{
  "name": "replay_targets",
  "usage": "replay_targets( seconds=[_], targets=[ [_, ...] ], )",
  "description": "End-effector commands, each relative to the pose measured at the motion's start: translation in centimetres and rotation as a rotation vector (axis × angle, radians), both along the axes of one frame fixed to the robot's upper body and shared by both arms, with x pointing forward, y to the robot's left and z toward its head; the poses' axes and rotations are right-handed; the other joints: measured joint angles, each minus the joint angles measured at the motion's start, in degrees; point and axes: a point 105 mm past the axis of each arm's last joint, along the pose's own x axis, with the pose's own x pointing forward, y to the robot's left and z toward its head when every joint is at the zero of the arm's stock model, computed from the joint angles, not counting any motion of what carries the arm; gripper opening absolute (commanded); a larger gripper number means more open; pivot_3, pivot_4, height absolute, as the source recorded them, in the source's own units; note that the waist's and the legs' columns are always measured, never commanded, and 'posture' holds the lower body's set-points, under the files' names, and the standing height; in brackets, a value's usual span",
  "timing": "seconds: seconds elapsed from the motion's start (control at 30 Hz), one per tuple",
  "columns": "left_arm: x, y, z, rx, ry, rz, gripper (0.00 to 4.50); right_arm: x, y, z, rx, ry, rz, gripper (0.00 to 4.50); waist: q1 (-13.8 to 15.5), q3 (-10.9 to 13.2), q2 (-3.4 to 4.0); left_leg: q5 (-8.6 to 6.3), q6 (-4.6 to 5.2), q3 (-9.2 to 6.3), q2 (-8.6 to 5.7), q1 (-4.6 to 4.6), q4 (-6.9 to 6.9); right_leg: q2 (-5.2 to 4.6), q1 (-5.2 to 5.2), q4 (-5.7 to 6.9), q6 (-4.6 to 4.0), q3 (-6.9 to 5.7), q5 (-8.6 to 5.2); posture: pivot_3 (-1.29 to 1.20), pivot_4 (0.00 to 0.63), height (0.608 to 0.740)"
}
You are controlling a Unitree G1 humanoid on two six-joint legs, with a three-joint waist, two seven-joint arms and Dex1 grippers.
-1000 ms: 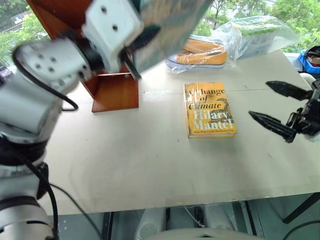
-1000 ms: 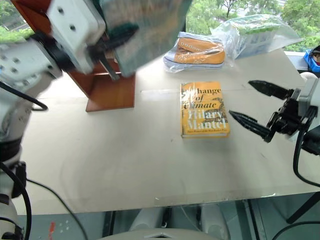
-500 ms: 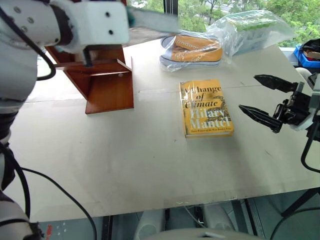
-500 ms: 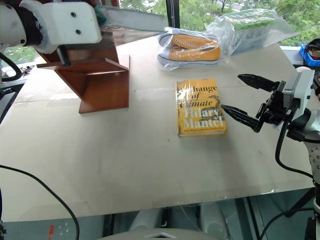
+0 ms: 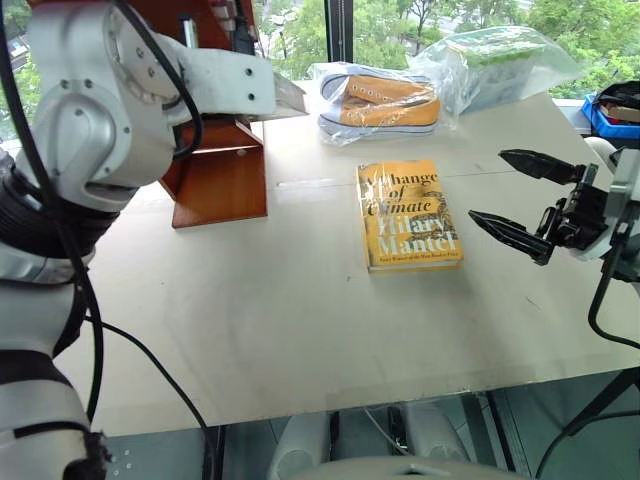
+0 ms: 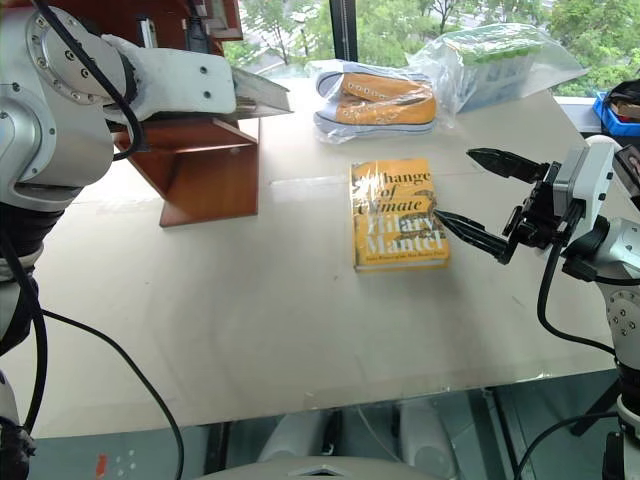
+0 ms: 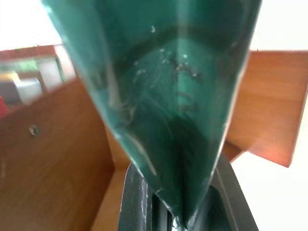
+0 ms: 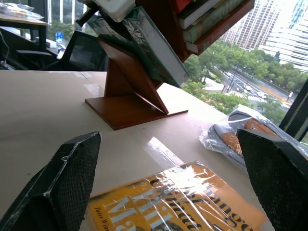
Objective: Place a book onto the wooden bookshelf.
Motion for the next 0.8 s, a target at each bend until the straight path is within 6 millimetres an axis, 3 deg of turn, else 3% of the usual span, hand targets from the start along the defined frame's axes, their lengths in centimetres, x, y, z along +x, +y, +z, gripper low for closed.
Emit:
replay_targets(
  seconds=[0.03, 0.1, 0.17, 0.23, 0.33, 0.4, 0.47, 0.53, 0.6, 0.7, 0.8],
  targets=[
    [0.8, 1.7, 0.4, -0.005, -0.036, 0.09, 0.02, -0.6, 0.0, 1.4, -0.014, -0.065, -0.004, 4.5, 0.2, 0.0, 0.03, 0.0, 0.0, 0.0, 0.01, -0.01, 0.02, -0.03, 0.0, 0.0, 0.0, 0.0, 0.0, 0.0, 0.15, 0.74],
    [1.6, 1.9, 0.3, -0.001, -0.053, 0.106, 0.02, -0.5, -0.1, 1.5, -0.014, -0.066, -0.011, 4.5, 0.3, -0.1, 0.1, 0.0, 0.0, 0.01, 0.01, 0.0, 0.04, -0.06, 0.0, 0.0, 0.0, 0.0, 0.0, 0.0, 0.15, 0.74],
    [2.2, 1.7, -0.1, -0.022, -0.039, 0.085, 0.82, -0.4, -0.3, 1.8, -0.011, -0.069, -0.022, 4.5, 0.2, -0.1, 0.15, 0.0, 0.0, 0.03, 0.01, 0.07, 0.09, -0.09, 0.02, 0.13, 0.0, 0.04, 0.0, 0.0, 0.15, 0.74],
    [2.0, 1.2, 1.5, -0.083, -0.092, 0.041, 1.58, -0.5, -0.5, 2.2, -0.007, -0.075, -0.028, 4.5, -0.1, 0.0, 0.04, 0.02, 0.03, 0.08, 0.09, 0.08, 0.09, -0.13, 0.0, 0.16, -0.03, 0.12, 0.03, 0.0, 0.15, 0.74],
    [0.2, 0.2, 3.8, -0.225, -0.146, -0.082, 2.85, -0.8, -0.9, 2.9, 0.025, -0.078, -0.018, 4.5, -0.2, 0.0, -0.08, 0.03, 0.01, 0.07, 0.17, -0.2, 0.14, -0.13, -0.25, 0.17, -0.04, 0.09, 0.04, 0.0, 0.15, 0.74],
    [-1.7, 0.5, 4.6, -0.319, -0.128, -0.144, 3.68, -1.0, -1.2, 3.0, 0.029, -0.077, -0.012, 4.5, -0.2, 0.0, -0.08, 0.02, 0.01, 0.07, 0.16, -0.48, 0.15, -0.25, -0.45, 0.18, -0.04, 0.05, 0.04, 0.0, 0.15, 0.74],
    [-4.1, 1.0, 5.2, -0.36, -0.102, -0.238, 3.68, -1.1, -1.5, 2.8, 0.027, -0.075, -0.009, 4.5, -0.7, 0.0, -0.08, 0.02, 0.0, 0.08, 0.15, -0.62, 0.14, -0.31, -0.55, 0.1, -0.02, 0.0, 0.04, 0.0, 0.15, 0.74],
    [-6.9, 0.4, 5.8, -0.617, -0.03, -0.308, 3.68, -1.2, -1.8, 2.8, 0.036, -0.073, -0.005, 4.5, -0.9, 0.0, -0.08, 0.02, -0.01, 0.03, 0.15, -0.72, 0.15, -0.35, -0.61, 0.05, -0.01, -0.07, 0.03, 0.0, 0.15, 0.74],
    [-9.9, -1.5, 5.0, -0.802, 0.081, -0.454, 3.68, -1.3, -2.1, 2.8, 0.04, -0.073, 0.001, 4.5, -0.9, 0.0, -0.07, 0.02, -0.01, -0.12, 0.13, -0.97, 0.17, -0.35, -0.64, -0.21, 0.0, -0.28, 0.02, 0.0, 0.15, 0.74],
    [-12.6, -4.4, 1.9, -1.146, 0.23, -0.572, 3.68, -1.4, -2.4, 2.9, 0.042, -0.069, 0.013, 4.5, -0.5, -0.1, 0.08, 0.0, 0.02, -0.31, 0.05, -1.0, 0.23, -0.47, -0.46, -0.33, 0.05, -0.38, 0.0, 0.0, 0.15, 0.74],
    [-11.7, -4.9, -2.7, -1.333, 0.147, -0.522, 3.68, -1.6, -2.4, 3.2, 0.037, -0.069, 0.021, 4.5, 0.3, -0.2, 0.14, -0.02, 0.07, -0.56, -0.04, -0.87, 0.37, -0.5, -0.21, -0.6, 0.09, -0.52, -0.01, 0.0, 0.15, 0.74]
  ],
)
